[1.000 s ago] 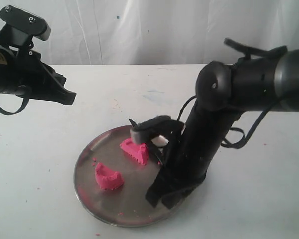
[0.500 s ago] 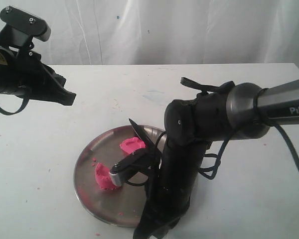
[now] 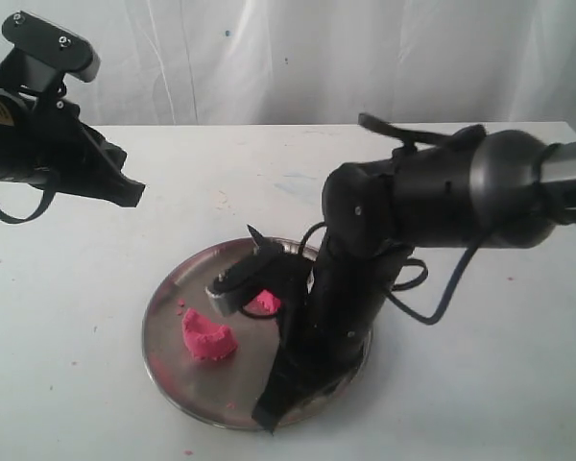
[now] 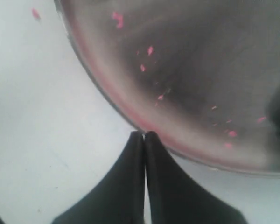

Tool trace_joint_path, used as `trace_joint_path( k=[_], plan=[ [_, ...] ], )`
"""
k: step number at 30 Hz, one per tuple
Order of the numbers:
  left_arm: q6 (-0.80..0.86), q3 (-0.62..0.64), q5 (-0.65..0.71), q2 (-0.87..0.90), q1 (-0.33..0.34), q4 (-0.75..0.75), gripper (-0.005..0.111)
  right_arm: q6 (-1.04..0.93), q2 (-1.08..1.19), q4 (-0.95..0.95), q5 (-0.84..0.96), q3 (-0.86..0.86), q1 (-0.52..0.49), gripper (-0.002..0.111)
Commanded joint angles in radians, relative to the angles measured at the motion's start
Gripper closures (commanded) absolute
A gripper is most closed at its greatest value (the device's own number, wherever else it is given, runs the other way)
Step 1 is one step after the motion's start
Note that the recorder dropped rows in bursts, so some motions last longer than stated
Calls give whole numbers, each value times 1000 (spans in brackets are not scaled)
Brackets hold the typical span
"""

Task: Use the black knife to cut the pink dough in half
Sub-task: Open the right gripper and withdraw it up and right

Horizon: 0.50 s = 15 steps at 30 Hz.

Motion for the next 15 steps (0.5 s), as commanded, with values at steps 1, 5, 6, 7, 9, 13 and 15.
trace_joint_path(
  k=[1, 5, 6, 7, 9, 13, 15],
  plan=[
    [56, -1, 64, 1, 17, -1, 107, 117, -87, -235, -182, 11, -48, 108],
    [50, 49, 96, 20, 81, 2, 107, 382, -98, -404, -258, 26, -183, 108],
    [41, 65, 94, 22, 109, 2, 107, 409, -103, -425, -264, 26, -221, 108],
    [28, 76, 94, 22, 138, 2, 107, 428, -107, -426, -274, 28, -254, 108],
    [-21, 97, 103, 20, 203, 2, 107, 482, -118, -426, -299, 30, -342, 108],
    [-158, 137, 143, -7, 315, 2, 107, 696, -144, -426, -318, 30, -493, 108],
    [-213, 162, 145, -38, 353, 2, 107, 773, -166, -426, -341, 30, -539, 108]
  ],
)
